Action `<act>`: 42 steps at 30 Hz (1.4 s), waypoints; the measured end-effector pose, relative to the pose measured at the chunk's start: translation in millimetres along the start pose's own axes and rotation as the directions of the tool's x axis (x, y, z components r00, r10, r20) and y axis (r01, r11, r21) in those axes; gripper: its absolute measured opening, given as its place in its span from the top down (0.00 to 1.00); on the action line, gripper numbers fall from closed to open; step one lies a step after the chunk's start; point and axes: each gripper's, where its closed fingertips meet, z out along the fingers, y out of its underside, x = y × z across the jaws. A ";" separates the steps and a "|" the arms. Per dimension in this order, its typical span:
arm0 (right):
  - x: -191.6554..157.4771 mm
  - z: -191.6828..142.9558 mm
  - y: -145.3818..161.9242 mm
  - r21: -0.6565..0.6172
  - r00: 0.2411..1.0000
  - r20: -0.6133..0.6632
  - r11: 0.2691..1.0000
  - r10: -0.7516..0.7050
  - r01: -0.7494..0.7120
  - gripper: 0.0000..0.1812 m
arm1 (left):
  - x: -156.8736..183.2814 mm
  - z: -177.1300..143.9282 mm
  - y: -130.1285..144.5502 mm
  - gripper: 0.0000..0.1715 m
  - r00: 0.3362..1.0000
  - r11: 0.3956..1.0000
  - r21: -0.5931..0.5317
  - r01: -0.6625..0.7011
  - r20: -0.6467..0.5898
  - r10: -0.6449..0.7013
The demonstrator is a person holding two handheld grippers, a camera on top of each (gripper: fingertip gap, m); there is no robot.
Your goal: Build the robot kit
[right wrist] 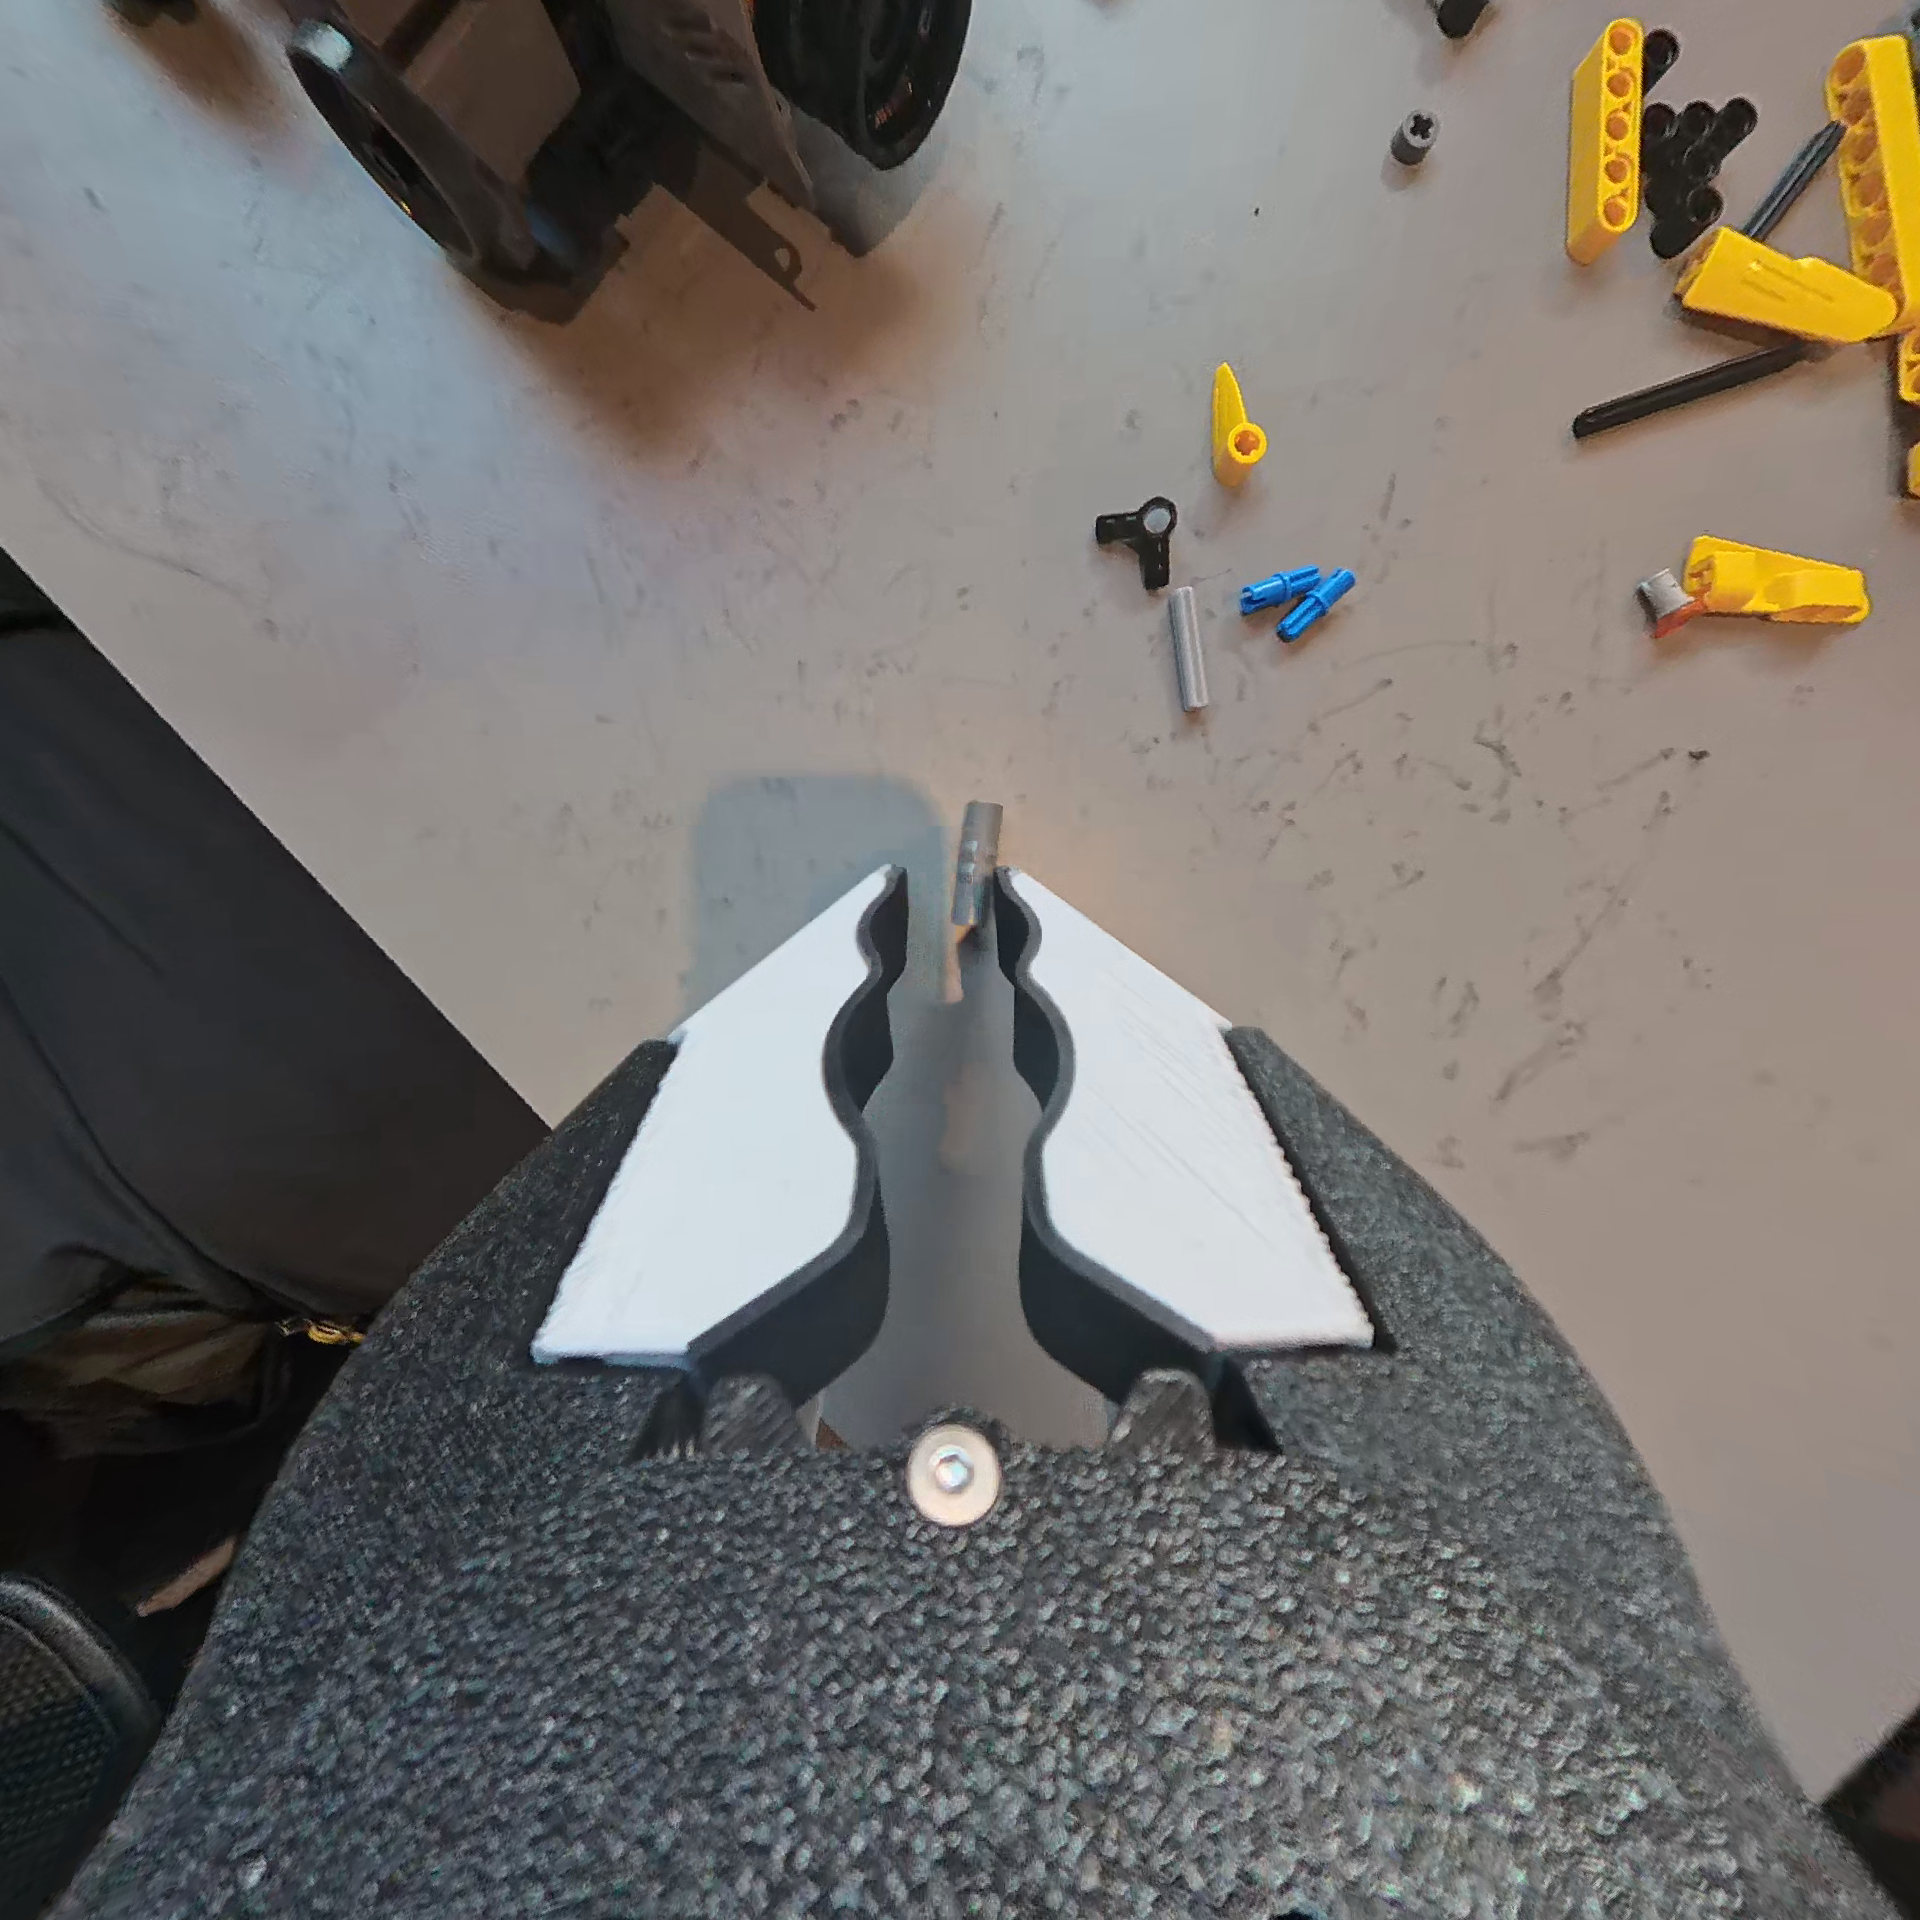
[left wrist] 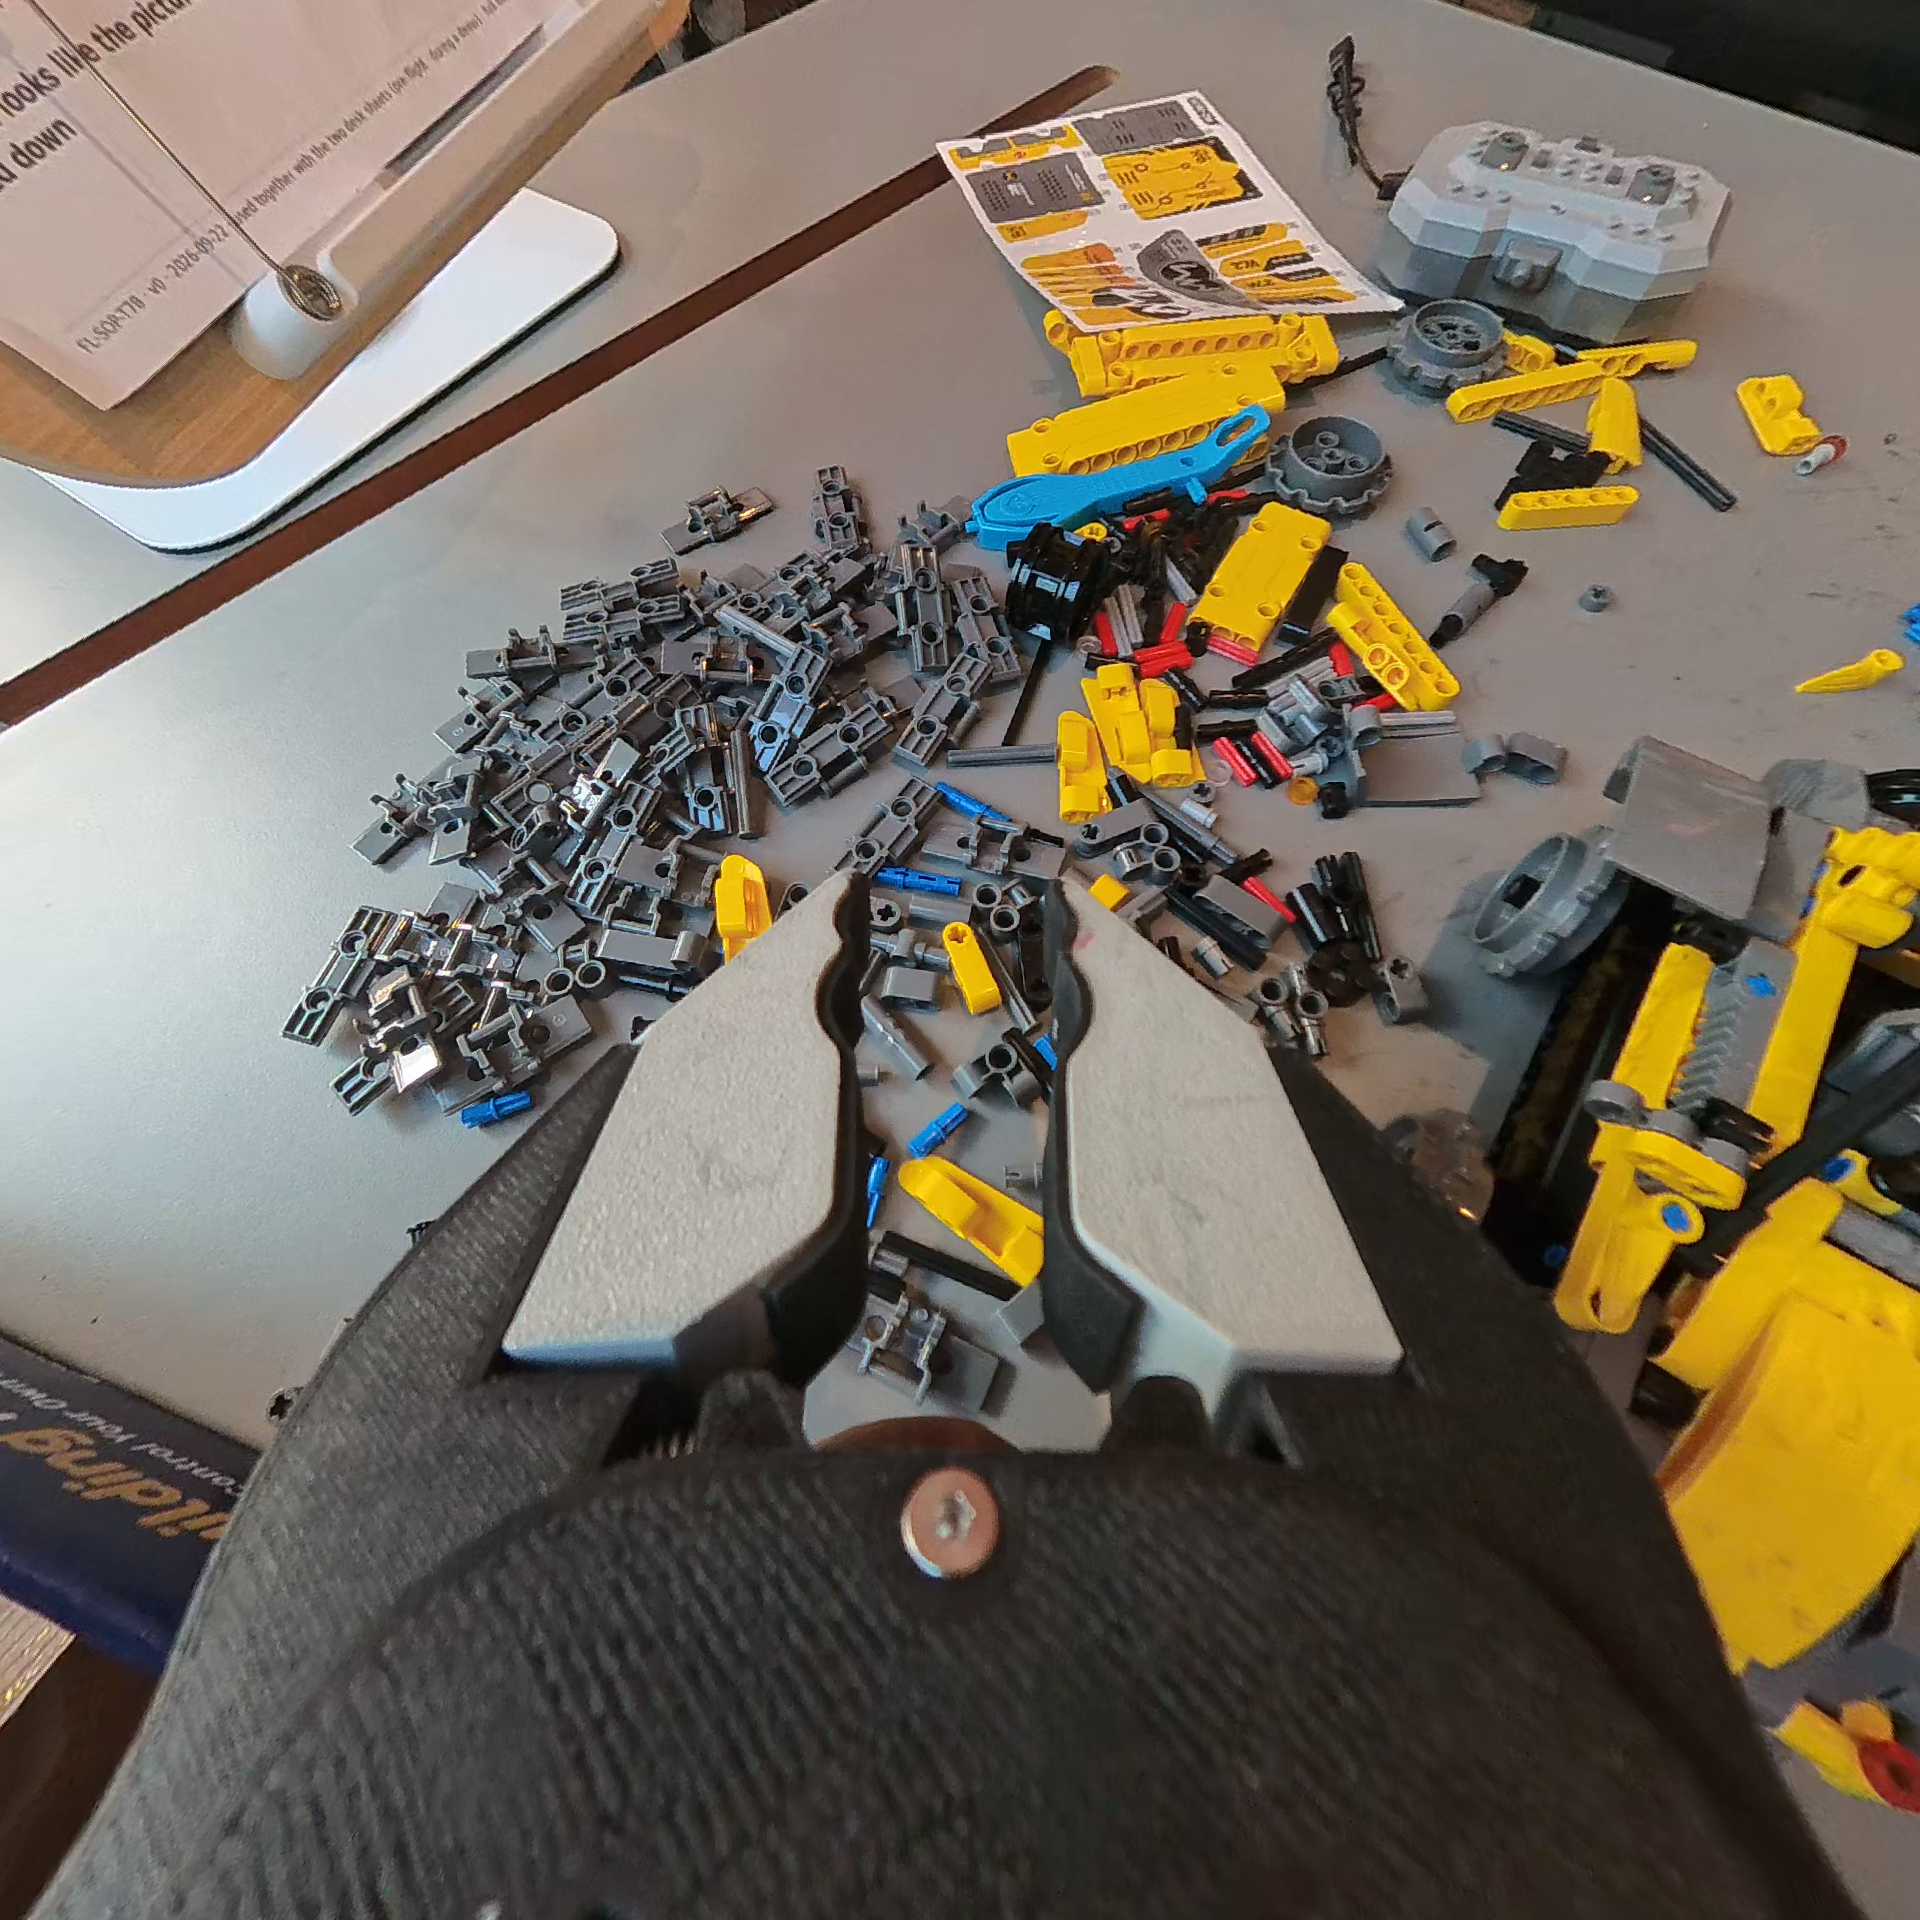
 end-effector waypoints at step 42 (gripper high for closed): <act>20.2 -6.1 -10.1 0.280 0.989 -0.116 0.958 0.088 -0.053 0.90 | 1.6 5.0 5.7 0.83 0.999 0.999 -0.028 -0.045 0.021 0.046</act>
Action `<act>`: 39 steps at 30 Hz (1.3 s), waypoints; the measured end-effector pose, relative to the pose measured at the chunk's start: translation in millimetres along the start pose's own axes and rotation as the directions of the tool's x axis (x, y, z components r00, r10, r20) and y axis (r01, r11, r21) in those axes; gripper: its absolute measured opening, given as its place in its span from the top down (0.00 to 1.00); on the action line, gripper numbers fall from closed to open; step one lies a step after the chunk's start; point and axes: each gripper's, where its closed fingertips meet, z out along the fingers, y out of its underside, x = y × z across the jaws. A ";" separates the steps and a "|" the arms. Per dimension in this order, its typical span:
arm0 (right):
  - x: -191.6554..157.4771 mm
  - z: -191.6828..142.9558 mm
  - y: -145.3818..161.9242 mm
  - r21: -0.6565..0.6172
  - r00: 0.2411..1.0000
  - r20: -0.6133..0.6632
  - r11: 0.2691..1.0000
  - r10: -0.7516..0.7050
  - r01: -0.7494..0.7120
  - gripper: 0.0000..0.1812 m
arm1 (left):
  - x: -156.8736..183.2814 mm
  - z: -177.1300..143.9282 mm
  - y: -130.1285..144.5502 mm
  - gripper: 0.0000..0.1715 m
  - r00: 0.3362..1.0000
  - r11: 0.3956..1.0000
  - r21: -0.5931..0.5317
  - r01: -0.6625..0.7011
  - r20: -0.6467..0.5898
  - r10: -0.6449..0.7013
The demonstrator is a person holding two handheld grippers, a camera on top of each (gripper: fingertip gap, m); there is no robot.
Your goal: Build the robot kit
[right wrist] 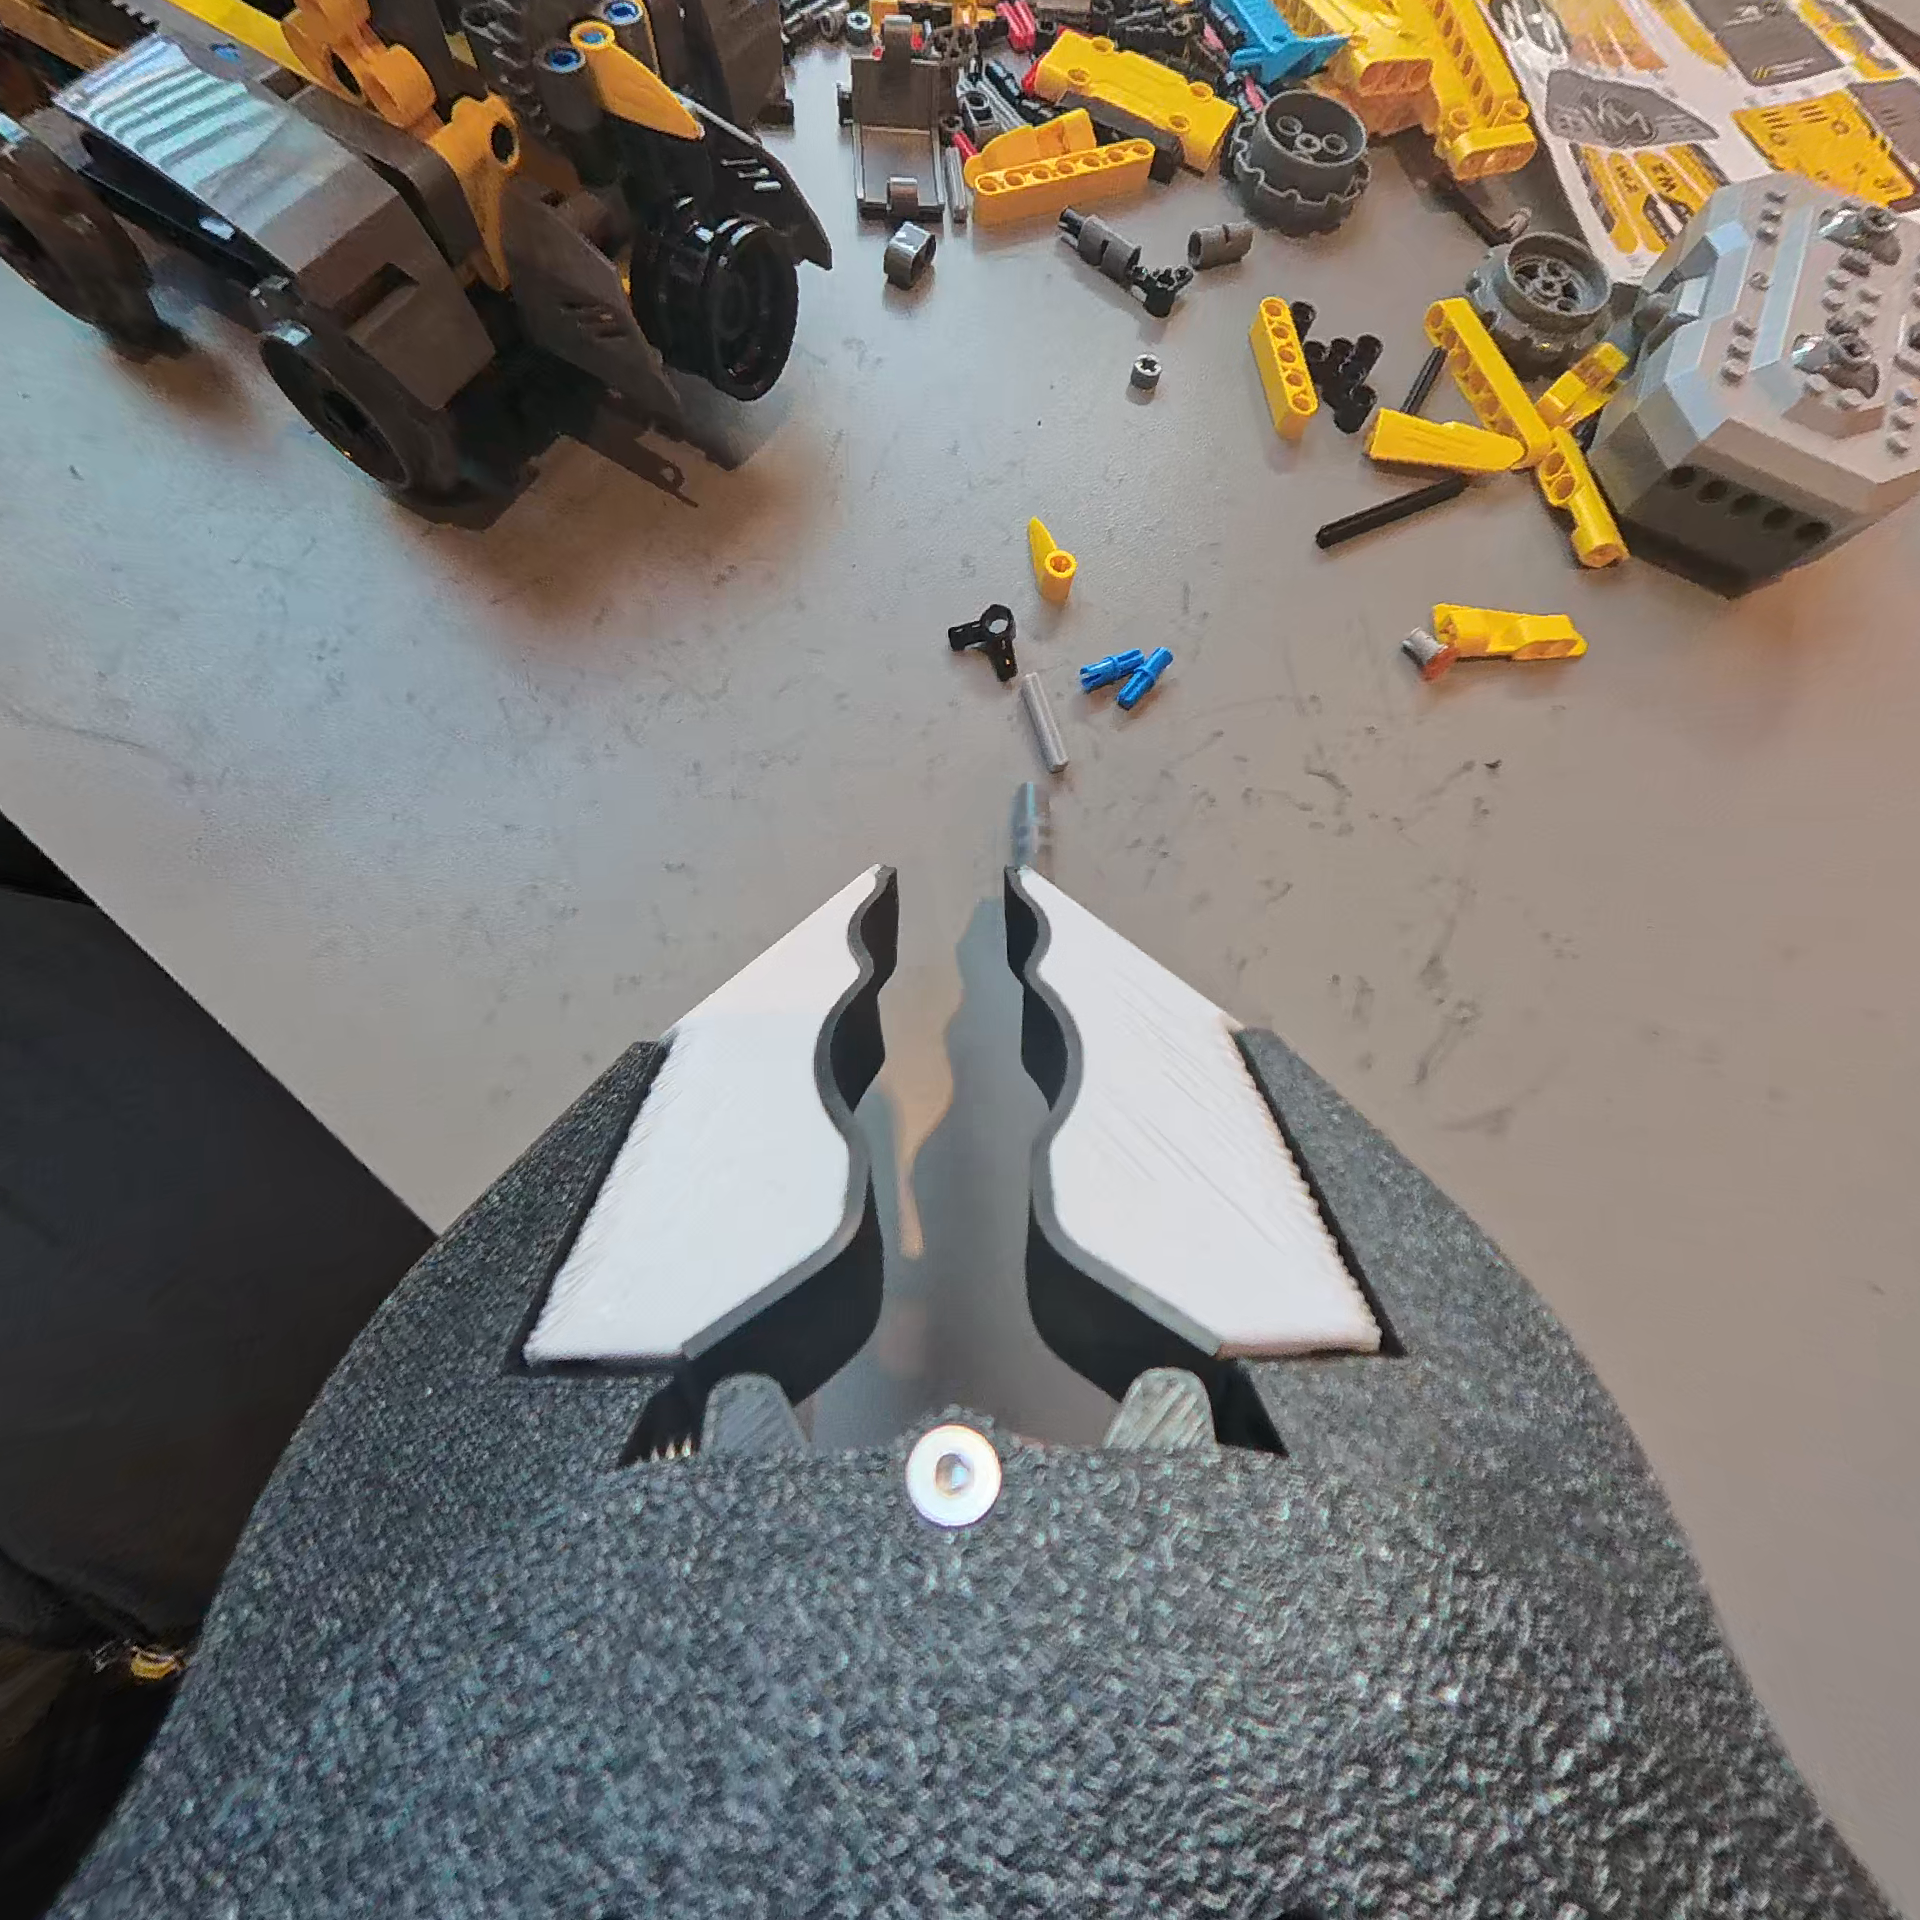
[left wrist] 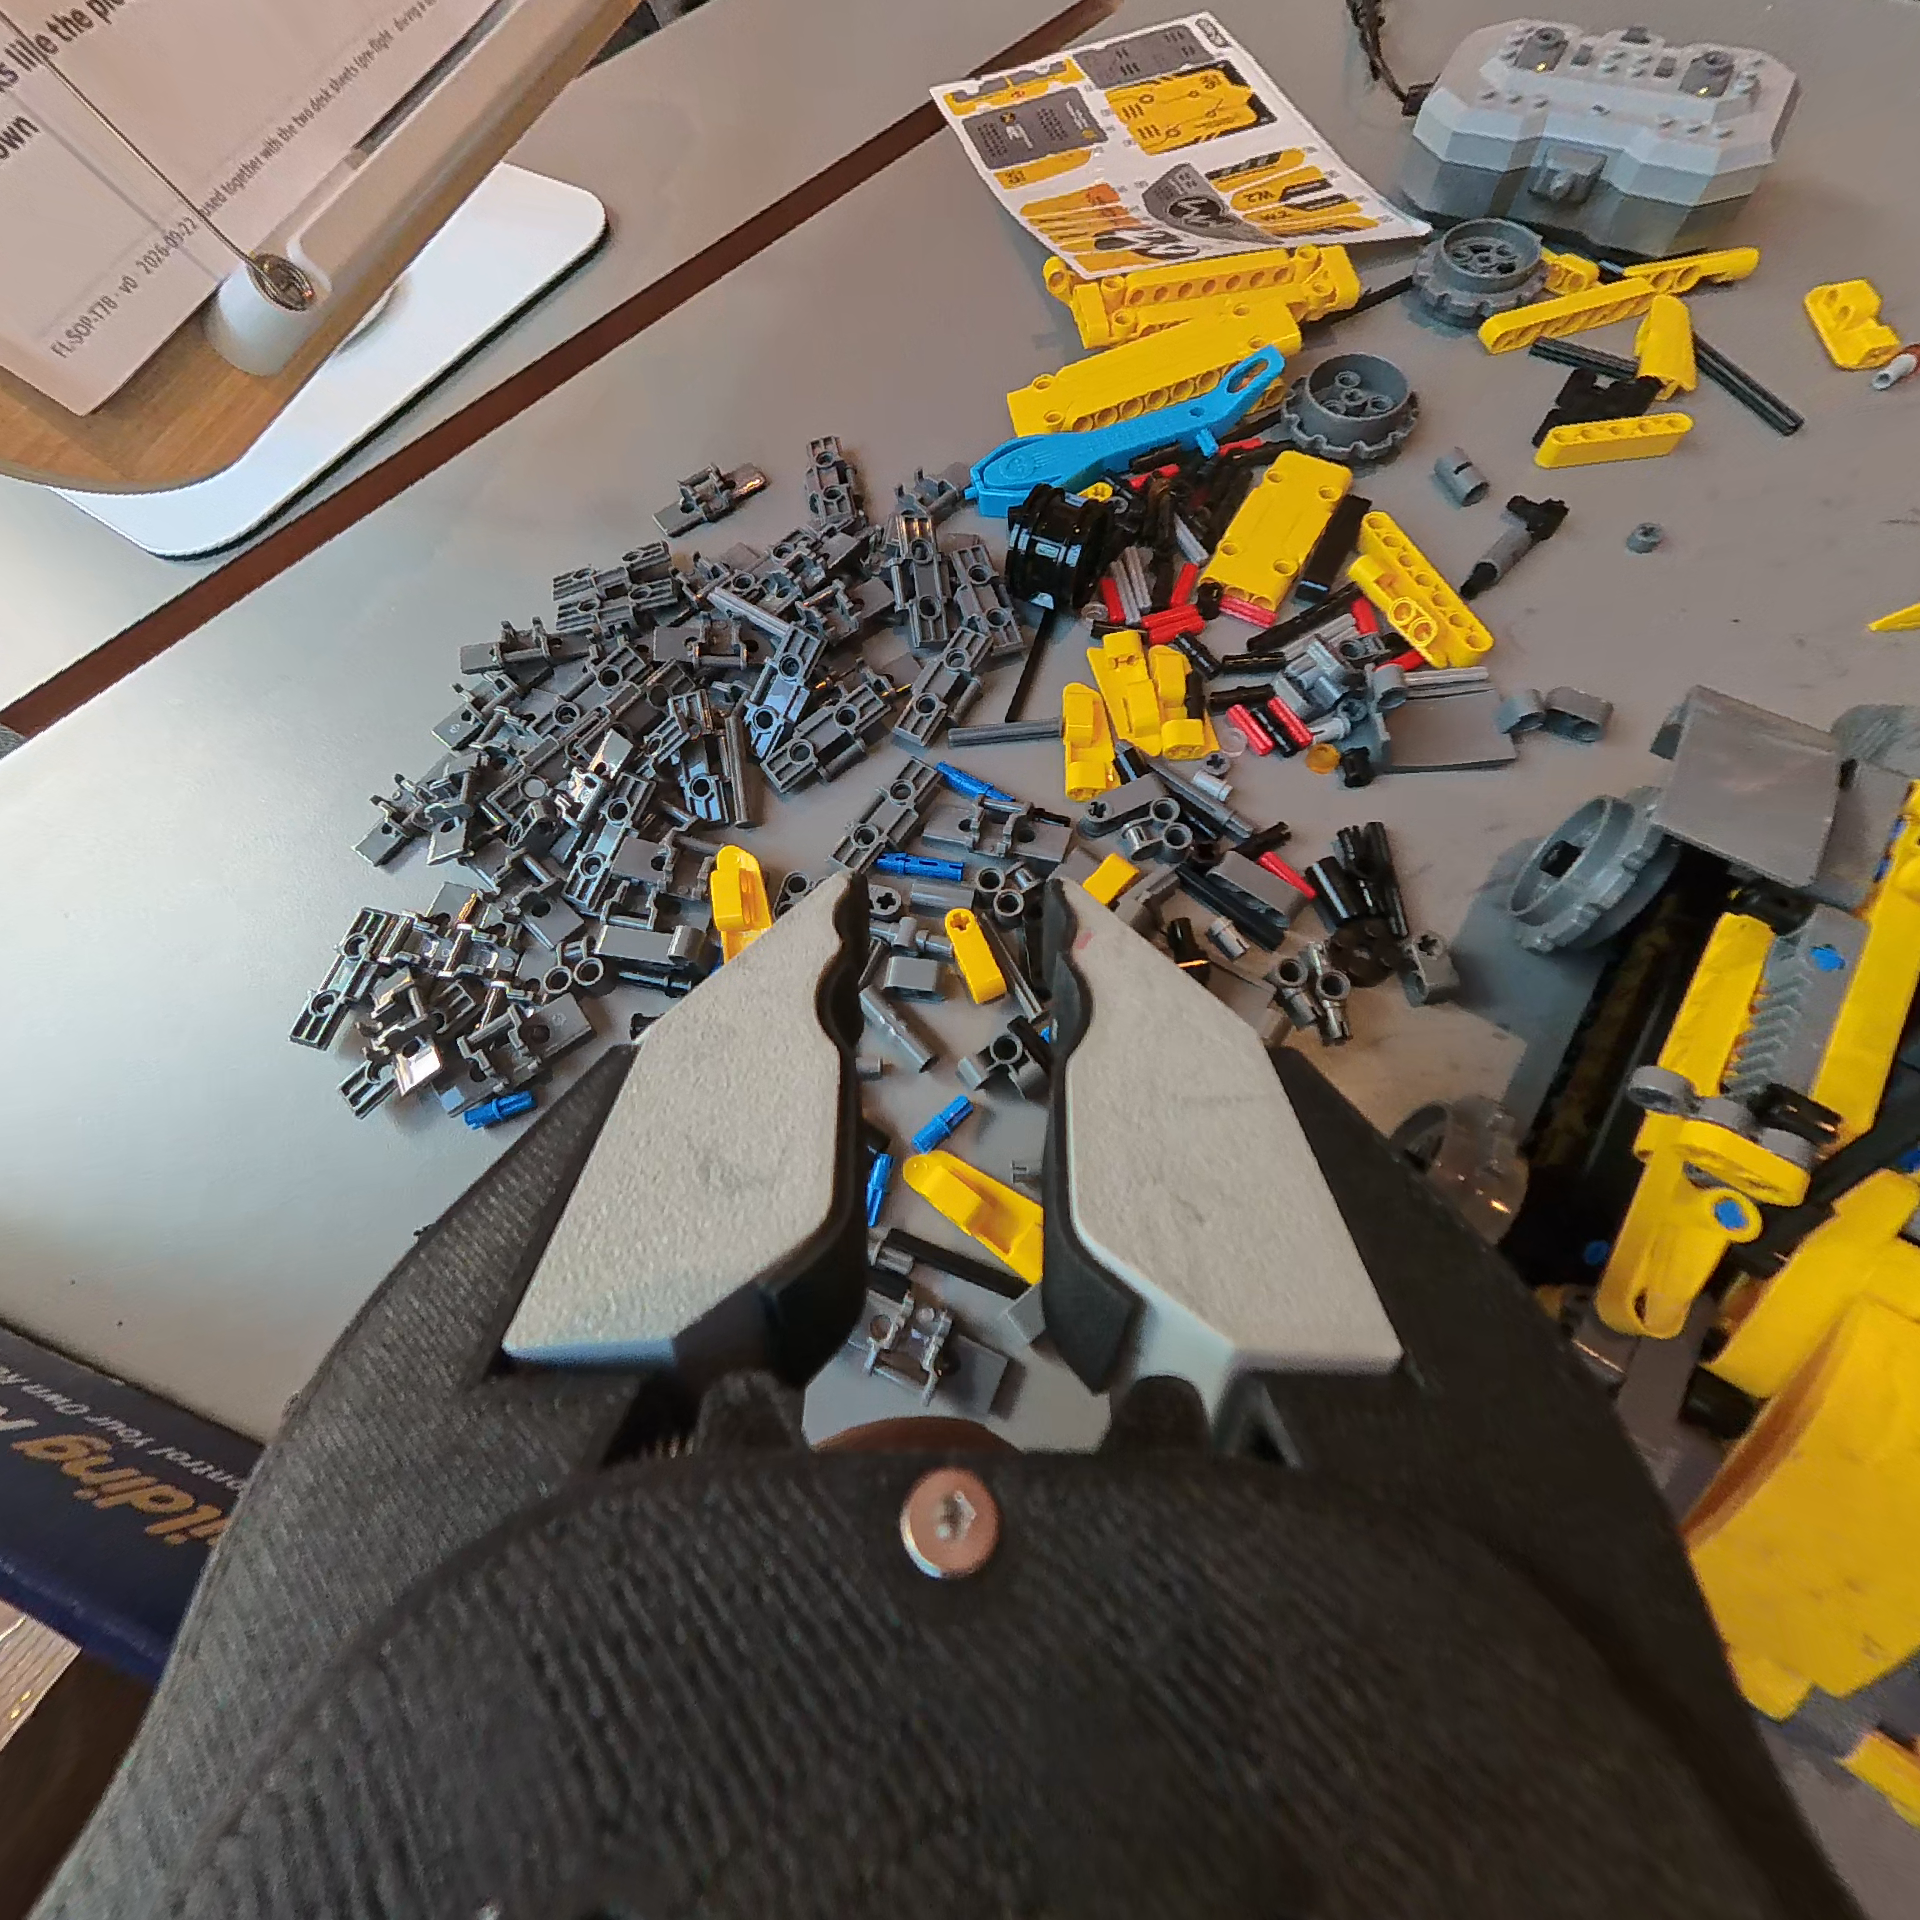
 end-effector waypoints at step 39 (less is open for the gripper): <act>13.8 9.4 0.3 -0.077 0.995 0.061 0.994 0.080 -0.076 0.98 | 2.6 -4.3 -7.2 0.83 0.998 0.998 0.023 -0.059 0.031 0.058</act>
